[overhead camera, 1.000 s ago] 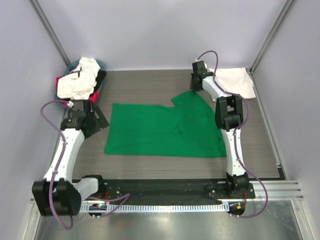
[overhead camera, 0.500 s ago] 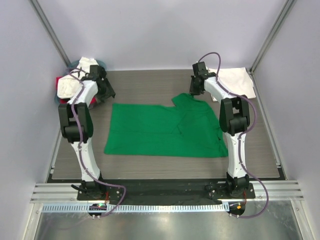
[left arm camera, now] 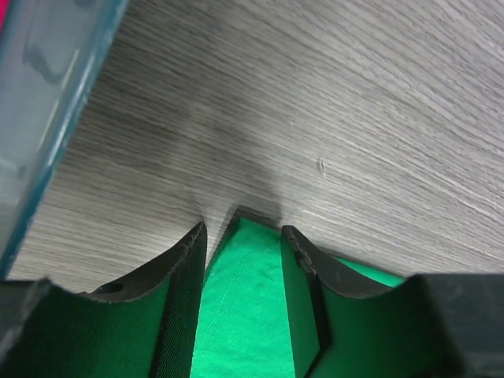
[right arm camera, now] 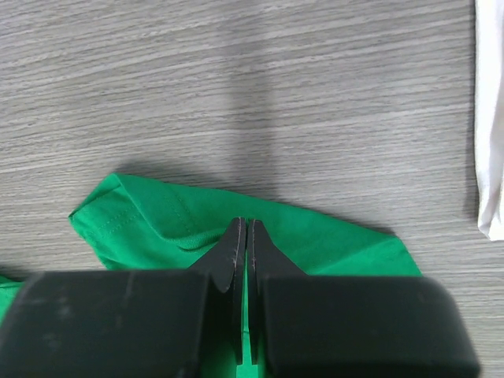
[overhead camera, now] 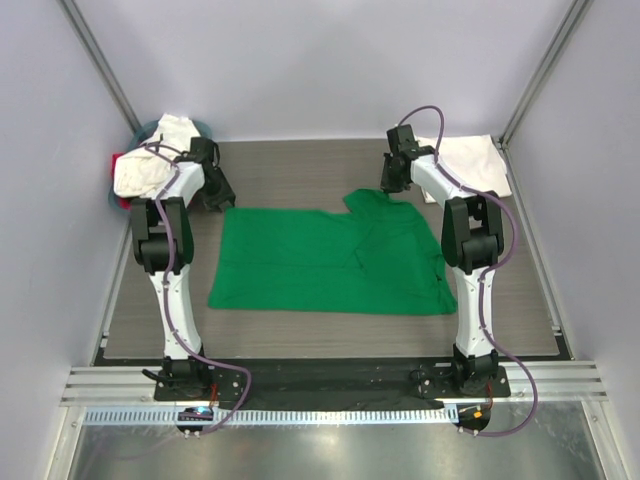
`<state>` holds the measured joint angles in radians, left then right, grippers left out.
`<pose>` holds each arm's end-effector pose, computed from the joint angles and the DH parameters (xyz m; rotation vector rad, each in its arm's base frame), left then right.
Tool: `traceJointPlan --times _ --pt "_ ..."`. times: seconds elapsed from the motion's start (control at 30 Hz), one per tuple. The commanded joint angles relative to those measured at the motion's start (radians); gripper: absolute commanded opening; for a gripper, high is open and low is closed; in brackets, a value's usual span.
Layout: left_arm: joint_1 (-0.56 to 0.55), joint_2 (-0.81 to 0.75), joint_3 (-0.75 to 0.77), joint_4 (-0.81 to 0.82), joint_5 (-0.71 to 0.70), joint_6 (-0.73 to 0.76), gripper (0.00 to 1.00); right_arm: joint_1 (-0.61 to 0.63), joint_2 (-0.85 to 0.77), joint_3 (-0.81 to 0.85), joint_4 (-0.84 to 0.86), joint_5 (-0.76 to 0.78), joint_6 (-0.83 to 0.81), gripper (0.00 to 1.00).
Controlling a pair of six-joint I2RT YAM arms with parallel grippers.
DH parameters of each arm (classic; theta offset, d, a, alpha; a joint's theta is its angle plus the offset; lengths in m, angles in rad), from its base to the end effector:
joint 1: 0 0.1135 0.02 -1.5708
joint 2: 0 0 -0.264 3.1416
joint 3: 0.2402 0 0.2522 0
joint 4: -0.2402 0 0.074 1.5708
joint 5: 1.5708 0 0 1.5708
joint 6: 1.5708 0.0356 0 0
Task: Fold and stack the t-shirts
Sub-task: Fold the tshirt
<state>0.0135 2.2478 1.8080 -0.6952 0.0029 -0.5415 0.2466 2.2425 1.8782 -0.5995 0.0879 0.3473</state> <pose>0.4788 0.0064 0.1699 -0.7435 2.6134 -0.1608 0.4827 0.1183 0.1990 0.1624 2.5285 0.1256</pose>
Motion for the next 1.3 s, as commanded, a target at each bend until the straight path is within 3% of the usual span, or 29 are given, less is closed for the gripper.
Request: traceJointPlan --times 0.0,0.4,0.5,0.57,0.83,1.27 --pt "-0.004 0.007 -0.002 -0.009 -0.023 0.014 0.43 0.003 -0.052 0.004 0.009 0.018 0.005 0.01" --pt "-0.05 0.038 0.019 -0.029 -0.053 0.021 0.28 0.005 -0.064 -0.017 0.001 0.032 -0.004 0.01" --pt "-0.058 0.038 0.017 -0.03 -0.061 0.028 0.18 0.002 -0.061 -0.011 0.001 0.033 -0.004 0.01" --pt "-0.057 0.042 0.024 -0.036 -0.061 0.028 0.0 0.0 -0.061 0.001 -0.002 0.027 -0.005 0.01" --pt "-0.056 -0.065 0.016 -0.073 -0.086 0.009 0.0 0.002 -0.148 0.012 -0.036 0.03 -0.036 0.01" --pt "-0.056 -0.301 -0.196 -0.052 -0.089 -0.009 0.0 0.003 -0.489 -0.339 -0.01 0.013 -0.027 0.01"
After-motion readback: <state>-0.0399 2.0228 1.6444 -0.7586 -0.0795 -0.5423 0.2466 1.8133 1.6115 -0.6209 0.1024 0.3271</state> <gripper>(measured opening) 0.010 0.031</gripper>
